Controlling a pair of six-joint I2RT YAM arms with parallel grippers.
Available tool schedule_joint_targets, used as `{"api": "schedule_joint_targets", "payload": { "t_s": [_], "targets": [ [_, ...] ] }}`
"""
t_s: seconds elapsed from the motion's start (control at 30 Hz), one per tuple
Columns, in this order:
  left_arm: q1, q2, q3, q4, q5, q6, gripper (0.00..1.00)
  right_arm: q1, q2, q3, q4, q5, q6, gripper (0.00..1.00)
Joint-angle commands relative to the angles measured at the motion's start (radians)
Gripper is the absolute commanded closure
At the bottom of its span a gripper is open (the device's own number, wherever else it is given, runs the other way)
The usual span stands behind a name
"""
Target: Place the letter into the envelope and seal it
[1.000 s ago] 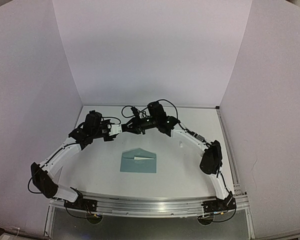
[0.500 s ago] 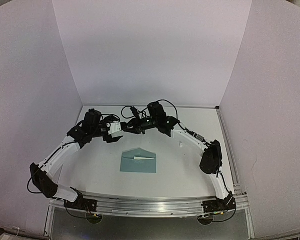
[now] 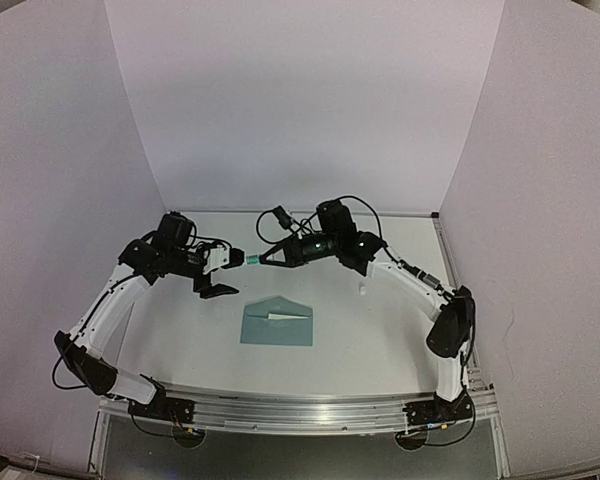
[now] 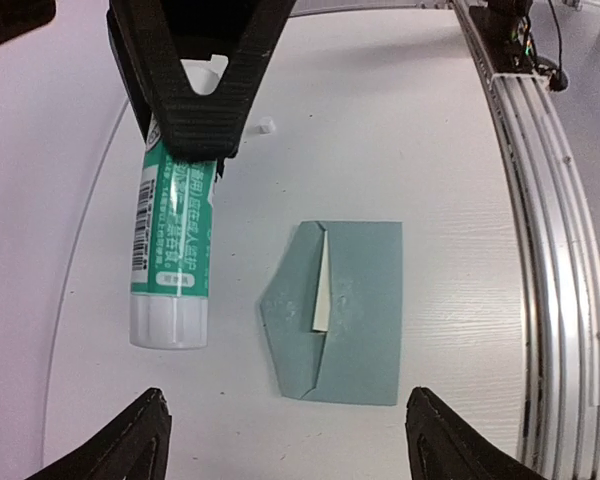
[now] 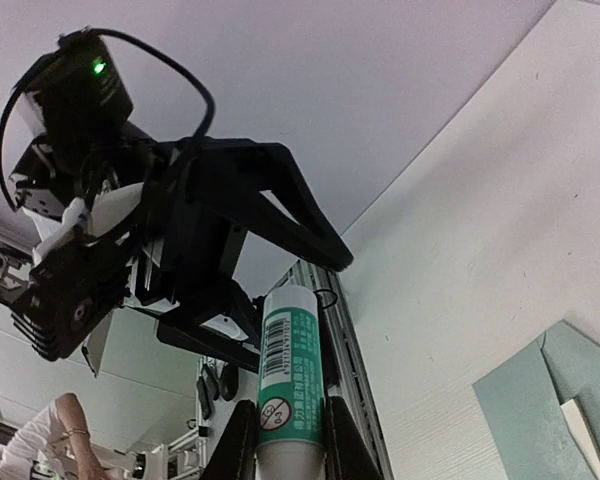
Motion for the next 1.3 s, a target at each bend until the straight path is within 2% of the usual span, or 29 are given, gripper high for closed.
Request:
{"api": "schedule_joint_targets", "payload": {
  "t_s": [0.0,0.3,0.47,0.7,0.97,1.1,1.27],
  "targets": [
    [-0.011,0.031,0.062,0.004,0.085,-0.052,0.24,0.022,-0.024,0.048,-0.105,0.027,-0.154,1.0],
    [-0.016,0.052,0.067,0.017,0.098,-0.042,0.34,0.042,-0.01,0.074,-0.183,0.032,-0.219,1.0],
    [-0.027,0.058,0.057,0.054,0.102,-0.049,0.59,0.044,0.008,0.105,-0.186,0.037,-0.219,1.0],
    [-0.032,0.068,0.064,0.064,0.111,-0.043,0.61,0.044,0.018,0.111,-0.197,0.054,-0.219,1.0],
    [-0.034,0.067,0.062,0.064,0.102,-0.029,0.71,0.045,0.029,0.121,-0.22,0.071,-0.225,1.0],
    [-0.034,0.066,0.058,0.063,0.099,-0.026,0.81,0.044,0.03,0.127,-0.225,0.073,-0.226,1.0],
    [-0.034,0.062,0.053,0.049,0.081,-0.008,0.87,0.044,0.029,0.131,-0.227,0.08,-0.227,1.0]
  ]
}}
